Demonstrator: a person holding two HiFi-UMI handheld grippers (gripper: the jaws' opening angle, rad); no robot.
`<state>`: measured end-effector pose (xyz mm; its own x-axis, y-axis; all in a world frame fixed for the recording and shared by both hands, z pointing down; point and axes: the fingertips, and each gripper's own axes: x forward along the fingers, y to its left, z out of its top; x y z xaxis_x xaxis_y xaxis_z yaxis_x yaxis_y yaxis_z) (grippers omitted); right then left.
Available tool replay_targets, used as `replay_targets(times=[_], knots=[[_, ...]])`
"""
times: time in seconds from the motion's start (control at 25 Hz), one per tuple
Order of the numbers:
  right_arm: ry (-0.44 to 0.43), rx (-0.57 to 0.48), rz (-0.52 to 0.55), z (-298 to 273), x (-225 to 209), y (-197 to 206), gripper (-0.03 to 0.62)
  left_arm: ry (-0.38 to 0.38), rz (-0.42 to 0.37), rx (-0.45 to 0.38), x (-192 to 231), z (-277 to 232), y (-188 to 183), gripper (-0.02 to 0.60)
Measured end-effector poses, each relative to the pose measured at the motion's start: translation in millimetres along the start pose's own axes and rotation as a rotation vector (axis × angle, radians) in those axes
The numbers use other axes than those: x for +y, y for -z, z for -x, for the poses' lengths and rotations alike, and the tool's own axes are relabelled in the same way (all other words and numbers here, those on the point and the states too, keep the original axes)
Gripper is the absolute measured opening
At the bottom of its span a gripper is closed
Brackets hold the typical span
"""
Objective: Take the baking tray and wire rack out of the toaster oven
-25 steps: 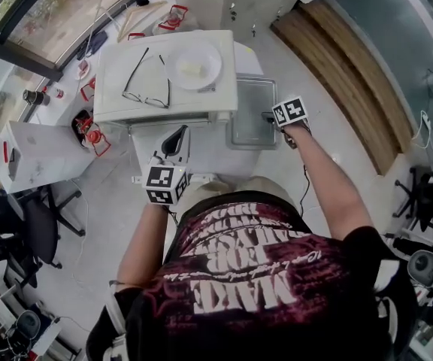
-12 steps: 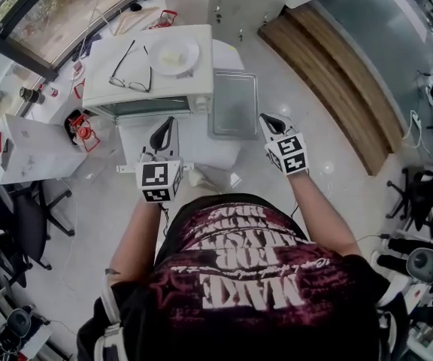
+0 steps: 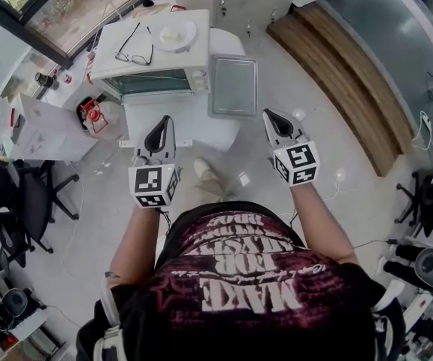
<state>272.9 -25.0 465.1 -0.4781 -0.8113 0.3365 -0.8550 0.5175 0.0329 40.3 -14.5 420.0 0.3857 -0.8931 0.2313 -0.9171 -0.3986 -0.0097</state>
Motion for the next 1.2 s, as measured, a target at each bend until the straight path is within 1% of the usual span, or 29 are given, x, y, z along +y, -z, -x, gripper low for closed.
replay_targets(times=[0.2,0.36,0.48,0.64,0.72,0.8,0.84,1.0,1.12,1.2], knots=[[-0.016,-0.024,-0.005,23.9,22.9,7.5,0.003,-0.039,-0.021,-0.017,-6.6,50.0,-2.2,0.006],[-0.043,-0.052,-0.014,42.5,46.2,3.3,0.003,-0.04,-0.038,-0.051,-13.2,82.0,-13.2,0.006],[-0.063,-0.073,-0.03,49.6,57.9,-1.4,0.003,-0.045,-0.055,-0.066,-14.7,95.9,-22.4,0.006],[-0.103,-0.093,-0.051,47.6,79.4,-6.8,0.003,-0.062,-0.085,-0.059,-5.7,108.0,-27.9,0.006],[-0.118,-0.101,-0.061,44.6,89.3,-8.0,0.003,-0.043,-0.056,-0.074,-0.1,112.2,-28.7,0.006],[-0.126,-0.107,-0.081,41.8,96.0,-8.7,0.003,0.006,-0.01,-0.112,0.9,115.5,-33.0,0.006],[-0.128,-0.109,-0.09,40.8,99.2,-9.1,0.003,0.025,-0.001,-0.127,1.4,116.6,-34.9,0.006],[-0.132,-0.102,-0.09,34.1,112.3,-11.0,0.003,0.027,-0.027,-0.124,15.6,114.3,-31.3,0.006],[-0.146,-0.086,-0.105,24.2,124.2,-12.8,0.003,0.062,0.015,-0.162,30.7,116.7,-31.9,0.006],[-0.158,-0.076,-0.116,14.7,135.7,-14.4,0.003,0.075,0.017,-0.172,43.1,119.5,-30.6,0.006]])
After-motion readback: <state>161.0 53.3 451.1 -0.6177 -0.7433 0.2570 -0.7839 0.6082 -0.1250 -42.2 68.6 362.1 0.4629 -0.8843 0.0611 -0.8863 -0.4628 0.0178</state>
